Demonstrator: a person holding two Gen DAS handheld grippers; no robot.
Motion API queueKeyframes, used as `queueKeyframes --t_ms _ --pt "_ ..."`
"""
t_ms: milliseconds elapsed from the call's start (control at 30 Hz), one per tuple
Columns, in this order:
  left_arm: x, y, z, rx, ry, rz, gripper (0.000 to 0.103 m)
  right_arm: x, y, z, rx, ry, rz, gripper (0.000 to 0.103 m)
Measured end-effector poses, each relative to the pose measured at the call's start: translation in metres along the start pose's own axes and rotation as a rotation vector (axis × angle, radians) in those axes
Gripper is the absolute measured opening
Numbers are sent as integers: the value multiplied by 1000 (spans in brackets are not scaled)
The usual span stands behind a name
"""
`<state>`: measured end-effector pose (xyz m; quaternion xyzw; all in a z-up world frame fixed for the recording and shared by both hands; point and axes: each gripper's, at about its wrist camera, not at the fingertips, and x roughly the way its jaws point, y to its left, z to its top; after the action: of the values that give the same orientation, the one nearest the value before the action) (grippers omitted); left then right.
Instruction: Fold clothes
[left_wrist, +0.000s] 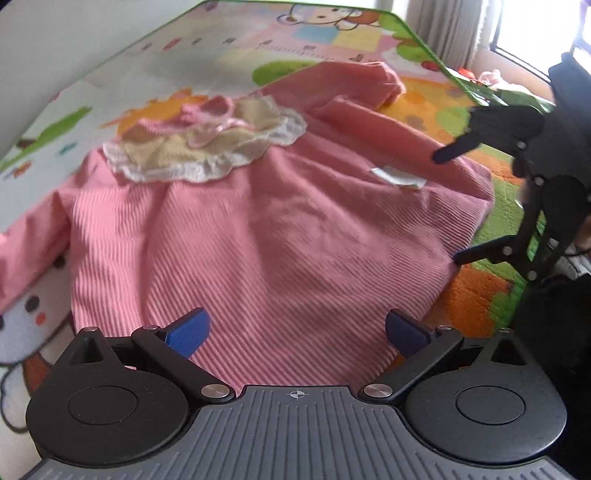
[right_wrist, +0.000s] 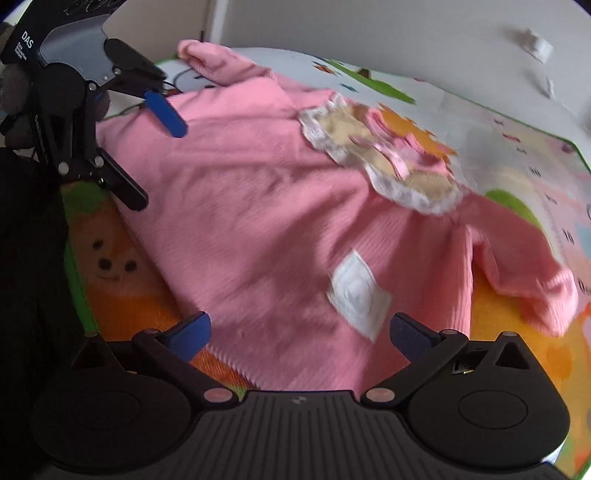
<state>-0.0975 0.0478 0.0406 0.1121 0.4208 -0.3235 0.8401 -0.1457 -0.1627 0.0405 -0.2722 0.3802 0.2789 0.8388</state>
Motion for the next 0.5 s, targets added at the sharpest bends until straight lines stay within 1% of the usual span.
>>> queueKeyframes --t_ms 100,133,167,267,300,333,367,400,467,500 --pt "-3 2 1 -16 -5 -22 103 -2 -6 -7 47 -1 -26 103" --pt "-8 0 0 -7 -12 -43 103 -4 -7 -7 47 -12 -5 103" --pt "-12 -2 -2 7 -12 -61 103 -6 -7 -7 44 -21 12 103" --pt "-15 -11 -8 40 10 -88 103 -6 1 -11 0 -10 0 103" --pt "-14 -12 -10 39 23 -94 103 -5 4 -12 -15 -6 -4 103" --pt "-12 -10 -13 11 39 -115 103 -5 6 -13 -25 -4 -6 103" --pt "-11 -8 -16 -14 52 -135 103 -6 4 -12 -5 -14 2 103" --pt "-14 -7 -18 -30 48 -149 103 -11 0 -11 19 -38 28 103" --pt "-18 -5 -18 -55 47 -167 103 -21 -7 -5 56 -100 85 103" --pt "-20 -3 -16 -64 49 -172 103 -27 -11 -1 65 -129 95 103"
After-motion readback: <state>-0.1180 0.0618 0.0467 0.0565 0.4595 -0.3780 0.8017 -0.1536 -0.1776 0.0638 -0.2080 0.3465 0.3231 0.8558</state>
